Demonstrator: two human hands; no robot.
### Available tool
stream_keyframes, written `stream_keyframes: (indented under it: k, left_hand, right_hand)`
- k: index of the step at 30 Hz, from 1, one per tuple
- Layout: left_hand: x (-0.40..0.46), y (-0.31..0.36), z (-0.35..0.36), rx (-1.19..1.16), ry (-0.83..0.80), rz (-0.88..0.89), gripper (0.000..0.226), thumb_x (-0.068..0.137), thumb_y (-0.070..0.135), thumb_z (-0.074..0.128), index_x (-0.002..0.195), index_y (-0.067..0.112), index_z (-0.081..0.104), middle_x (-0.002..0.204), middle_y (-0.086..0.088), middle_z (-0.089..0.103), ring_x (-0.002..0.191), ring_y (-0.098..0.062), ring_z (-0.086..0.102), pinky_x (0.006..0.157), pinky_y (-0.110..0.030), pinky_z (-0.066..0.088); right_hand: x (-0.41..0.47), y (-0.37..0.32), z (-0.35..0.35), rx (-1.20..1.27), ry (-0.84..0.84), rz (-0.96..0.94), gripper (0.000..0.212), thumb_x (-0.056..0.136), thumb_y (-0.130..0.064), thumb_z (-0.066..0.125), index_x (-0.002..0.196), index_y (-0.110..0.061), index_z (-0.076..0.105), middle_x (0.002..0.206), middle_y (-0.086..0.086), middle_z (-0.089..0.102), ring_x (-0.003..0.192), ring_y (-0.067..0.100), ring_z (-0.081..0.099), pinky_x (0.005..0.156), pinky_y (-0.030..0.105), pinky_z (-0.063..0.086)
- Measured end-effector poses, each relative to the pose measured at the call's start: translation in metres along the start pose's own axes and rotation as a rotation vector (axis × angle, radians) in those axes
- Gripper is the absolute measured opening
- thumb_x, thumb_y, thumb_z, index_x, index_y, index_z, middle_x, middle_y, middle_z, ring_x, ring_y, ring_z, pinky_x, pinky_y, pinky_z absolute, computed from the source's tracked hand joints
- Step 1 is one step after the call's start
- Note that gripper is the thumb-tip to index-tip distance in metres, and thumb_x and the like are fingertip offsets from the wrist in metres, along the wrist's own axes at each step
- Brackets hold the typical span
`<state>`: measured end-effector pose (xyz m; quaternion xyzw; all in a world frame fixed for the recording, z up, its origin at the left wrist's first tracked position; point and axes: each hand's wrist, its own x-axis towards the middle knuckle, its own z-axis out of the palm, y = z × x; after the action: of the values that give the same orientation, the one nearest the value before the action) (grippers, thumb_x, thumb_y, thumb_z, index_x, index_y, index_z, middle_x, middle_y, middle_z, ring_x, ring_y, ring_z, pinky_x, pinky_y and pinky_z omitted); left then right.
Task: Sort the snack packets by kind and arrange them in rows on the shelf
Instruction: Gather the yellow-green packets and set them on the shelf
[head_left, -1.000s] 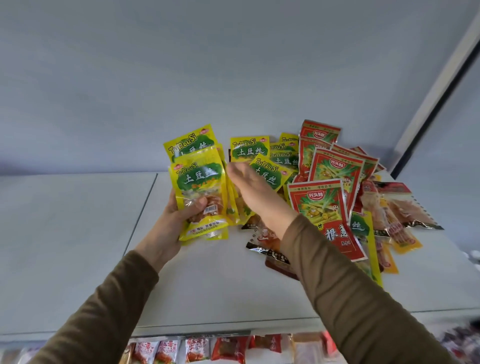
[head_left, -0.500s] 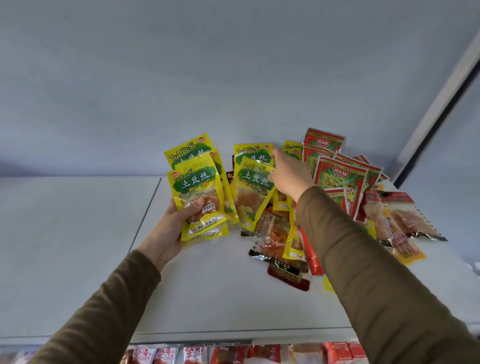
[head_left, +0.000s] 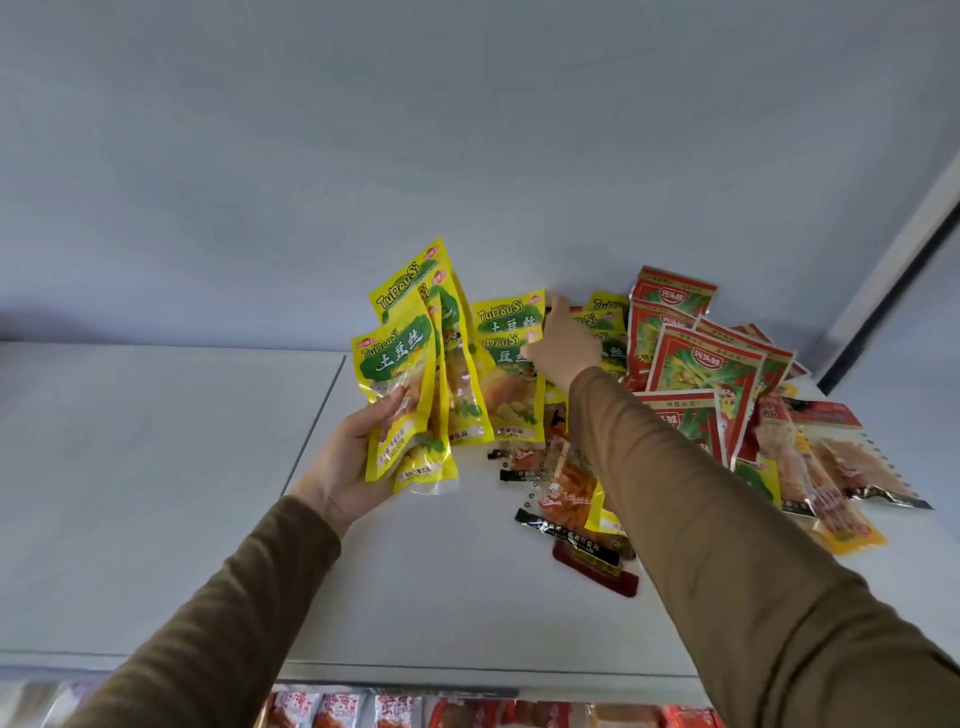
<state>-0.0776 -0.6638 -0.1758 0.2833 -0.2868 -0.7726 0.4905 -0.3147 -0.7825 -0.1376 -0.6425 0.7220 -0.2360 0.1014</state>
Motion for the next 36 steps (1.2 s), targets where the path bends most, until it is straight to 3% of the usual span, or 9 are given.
stream_keyframes:
  k: [3,7,13,17,23,27,31,33,36]
  left_hand:
    - [0.003,0.003,-0.015,-0.017,-0.047,0.037,0.034,0.073,0.029,0.085,0.104,0.015,0.078,0.089,-0.003,0.075,0.077,-0.017,0.067,0.077,-0.033,0.059]
    - [0.0,0.004,-0.012,-0.031,-0.022,0.055,0.029,0.093,0.022,0.052,0.1,0.011,0.079,0.082,-0.007,0.075,0.07,-0.019,0.072,0.068,-0.035,0.061]
    - [0.001,0.027,-0.027,0.05,0.143,0.123,0.045,0.096,0.02,0.05,0.136,0.002,0.06,0.123,-0.018,0.07,0.112,-0.036,0.069,0.081,-0.048,0.061]
    - [0.001,0.04,-0.032,0.292,0.267,0.222,0.041,0.099,0.004,0.051,0.14,0.001,0.053,0.116,-0.019,0.073,0.086,-0.027,0.076,0.068,-0.042,0.062]
    - [0.001,0.028,-0.008,0.451,0.179,0.292,0.046,0.085,0.003,0.069,0.13,0.011,0.061,0.11,-0.014,0.074,0.084,-0.025,0.074,0.079,-0.043,0.061]
    - [-0.004,0.015,0.013,0.511,0.159,0.299,0.031,0.089,0.003,0.065,0.107,0.026,0.075,0.107,-0.012,0.075,0.089,-0.031,0.069,0.083,-0.047,0.057]
    - [-0.008,0.019,0.011,0.476,0.255,0.344,0.032,0.097,0.002,0.058,0.119,0.022,0.071,0.106,-0.014,0.075,0.083,-0.031,0.069,0.076,-0.047,0.059]
    - [-0.007,0.023,0.01,0.427,0.336,0.349,0.028,0.1,0.01,0.056,0.125,0.018,0.066,0.103,-0.011,0.076,0.073,-0.025,0.072,0.061,-0.036,0.06]
    - [-0.003,0.026,0.006,0.209,0.39,0.242,0.037,0.106,0.031,0.044,0.131,0.013,0.065,0.12,-0.017,0.073,0.094,-0.029,0.075,0.08,-0.042,0.06]
  right_hand:
    - [0.003,0.001,-0.003,0.197,-0.02,0.025,0.045,0.088,-0.015,0.066,0.126,-0.005,0.045,0.096,0.007,0.057,0.09,0.03,0.059,0.082,0.04,0.048]
    - [0.002,-0.002,-0.015,0.689,-0.053,-0.01,0.012,0.089,-0.008,0.067,0.102,-0.008,0.066,0.094,0.009,0.067,0.085,0.024,0.062,0.072,0.032,0.044]
    - [-0.014,-0.002,-0.054,0.811,-0.026,-0.175,0.026,0.1,-0.013,0.056,0.125,-0.02,0.06,0.114,-0.008,0.067,0.104,0.009,0.062,0.089,0.029,0.048]
    - [-0.034,-0.014,-0.079,0.937,-0.018,-0.299,0.029,0.099,-0.003,0.054,0.119,-0.024,0.061,0.114,-0.01,0.071,0.107,0.006,0.067,0.095,0.027,0.052]
    - [-0.062,-0.051,-0.061,1.159,-0.219,-0.244,0.031,0.098,0.0,0.056,0.122,-0.018,0.063,0.109,-0.003,0.074,0.098,0.01,0.071,0.081,0.025,0.056]
    - [-0.077,-0.061,-0.011,1.021,-0.301,-0.171,0.039,0.098,-0.014,0.058,0.137,-0.022,0.057,0.134,0.0,0.064,0.124,0.02,0.06,0.11,0.047,0.044]
    - [-0.089,-0.059,0.006,0.957,-0.297,-0.066,0.063,0.103,-0.021,0.056,0.157,-0.011,0.026,0.16,0.004,0.034,0.147,0.024,0.033,0.12,0.039,0.027]
    - [-0.098,-0.061,0.013,0.957,-0.299,-0.065,0.058,0.103,-0.019,0.056,0.154,-0.008,0.031,0.149,0.008,0.045,0.138,0.024,0.044,0.109,0.033,0.036]
    - [-0.108,-0.067,0.025,0.913,-0.239,-0.143,0.025,0.101,-0.016,0.058,0.126,-0.013,0.054,0.1,0.0,0.061,0.088,0.01,0.058,0.072,0.023,0.043]
